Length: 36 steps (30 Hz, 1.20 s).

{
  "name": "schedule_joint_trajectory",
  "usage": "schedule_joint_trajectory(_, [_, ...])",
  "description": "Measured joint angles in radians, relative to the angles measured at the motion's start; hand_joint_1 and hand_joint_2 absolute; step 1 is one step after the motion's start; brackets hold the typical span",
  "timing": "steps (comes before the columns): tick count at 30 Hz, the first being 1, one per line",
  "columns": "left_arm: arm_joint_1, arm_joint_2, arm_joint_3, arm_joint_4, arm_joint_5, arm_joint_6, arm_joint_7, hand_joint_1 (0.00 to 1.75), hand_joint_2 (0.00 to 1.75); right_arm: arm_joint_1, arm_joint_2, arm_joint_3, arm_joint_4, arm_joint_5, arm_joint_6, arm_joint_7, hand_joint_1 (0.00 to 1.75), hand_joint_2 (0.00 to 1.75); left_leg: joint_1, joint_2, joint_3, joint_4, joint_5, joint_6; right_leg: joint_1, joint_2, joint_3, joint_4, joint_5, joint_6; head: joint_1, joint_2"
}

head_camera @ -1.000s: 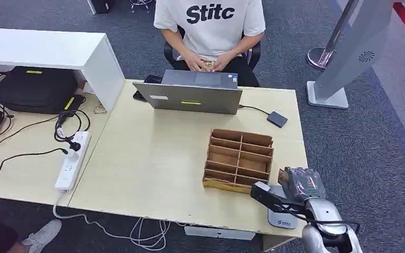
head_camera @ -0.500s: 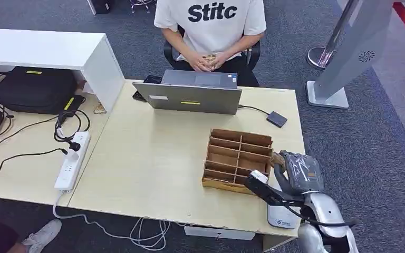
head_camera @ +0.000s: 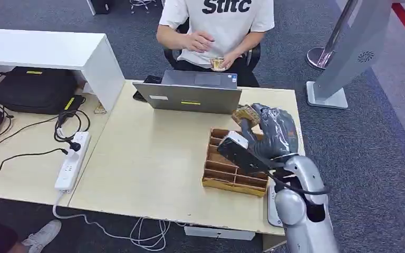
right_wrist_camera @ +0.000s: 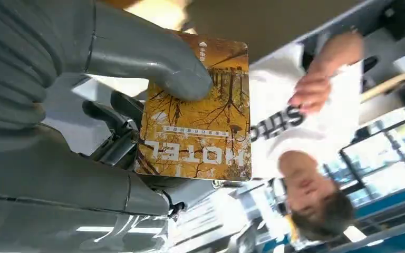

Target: Pass the card to the sensor for recognition and then transmit it.

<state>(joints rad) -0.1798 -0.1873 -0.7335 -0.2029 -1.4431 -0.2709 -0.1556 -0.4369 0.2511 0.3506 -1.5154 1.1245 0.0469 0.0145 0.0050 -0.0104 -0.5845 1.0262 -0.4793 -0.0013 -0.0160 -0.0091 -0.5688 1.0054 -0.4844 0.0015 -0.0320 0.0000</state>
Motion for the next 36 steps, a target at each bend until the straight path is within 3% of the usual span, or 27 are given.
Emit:
schedule_joint_trajectory(6, [0.004, 0.000, 0.028, 0.000, 0.007, -0.006, 0.000, 0.00, 1.75, -0.130, 0.066, 0.027, 0.162, -0.025, 0.010, 0.018, 1.75, 1.75, 0.000, -0.001, 0.000, 0.000, 0.000, 0.000, 0.000, -0.002, 0.000, 0.000, 0.000, 0.000, 0.001, 0.000])
schedule_joint_trajectory(9, [0.004, 0.000, 0.052, 0.000, 0.028, -0.016, -0.002, 0.00, 1.75, -0.203, 0.083, 0.056, 0.253, -0.073, 0.036, 0.088, 1.75, 1.75, 0.000, -0.001, -0.001, 0.000, 0.000, 0.000, 0.000, 0.000, 0.000, 0.000, 0.000, 0.000, 0.000, 0.000])
schedule_joint_trajectory(12, [0.004, 0.000, 0.078, 0.000, 0.043, -0.029, 0.007, 0.00, 1.75, -0.313, 0.091, 0.132, 0.391, -0.196, 0.001, 0.187, 1.75, 1.75, 0.000, -0.001, -0.001, 0.000, 0.000, 0.000, 0.000, -0.001, 0.000, 0.000, 0.000, 0.000, 0.001, 0.000])
schedule_joint_trajectory(17, [0.008, -0.002, 0.126, 0.000, 0.084, -0.042, 0.031, 0.00, 1.75, -0.413, 0.098, 0.259, 0.548, -0.266, -0.053, 0.253, 1.75, 1.75, 0.000, -0.001, 0.000, 0.000, 0.000, -0.001, 0.000, -0.001, 0.000, 0.000, 0.000, 0.000, 0.000, 0.000])
schedule_joint_trajectory(18, [0.009, -0.002, 0.137, 0.000, 0.091, -0.043, 0.036, 0.00, 1.75, -0.424, 0.098, 0.277, 0.566, -0.266, -0.059, 0.259, 1.62, 1.75, 0.000, -0.001, 0.000, 0.000, 0.000, -0.001, 0.000, -0.001, 0.000, 0.000, 0.000, 0.000, 0.000, 0.000])
schedule_joint_trajectory(19, [0.010, -0.002, 0.148, 0.000, 0.097, -0.045, 0.039, 0.00, 1.75, -0.433, 0.098, 0.288, 0.581, -0.266, -0.065, 0.262, 0.66, 1.75, 0.000, -0.001, 0.000, 0.000, 0.000, -0.001, 0.000, -0.001, 0.000, 0.000, 0.000, 0.000, 0.000, 0.000])
schedule_joint_trajectory(23, [0.014, -0.002, 0.182, 0.000, 0.113, -0.045, 0.046, 0.00, 1.75, -0.451, 0.098, 0.320, 0.614, -0.264, -0.079, 0.262, 0.66, 1.75, 0.000, -0.001, 0.000, 0.000, 0.000, -0.001, 0.000, -0.001, 0.000, 0.000, 0.000, 0.000, 0.000, 0.000])
schedule_joint_trajectory(24, [0.015, -0.002, 0.188, 0.000, 0.114, -0.045, 0.047, 0.00, 1.75, -0.453, 0.099, 0.324, 0.619, -0.264, -0.081, 0.261, 0.00, 1.75, 0.000, -0.001, 0.000, 0.000, 0.000, -0.001, 0.000, -0.001, 0.000, 0.000, 0.000, 0.000, 0.000, 0.000])
schedule_joint_trajectory(29, [0.018, -0.002, 0.209, 0.000, 0.120, -0.045, 0.049, 0.00, 1.75, -0.453, 0.099, 0.338, 0.632, -0.263, -0.088, 0.247, 0.00, 1.75, 0.000, -0.001, 0.000, 0.000, 0.000, 0.000, 0.000, -0.001, 0.000, 0.000, 0.000, 0.000, 0.000, 0.000])
schedule_joint_trajectory(36, [0.022, -0.002, 0.247, 0.000, 0.137, -0.042, 0.054, 0.00, 1.75, -0.381, 0.101, 0.287, 0.532, -0.263, -0.097, 0.102, 0.00, 1.75, 0.000, -0.001, 0.000, 0.000, 0.000, -0.001, 0.000, -0.001, 0.000, 0.000, 0.000, 0.000, 0.000, 0.000])
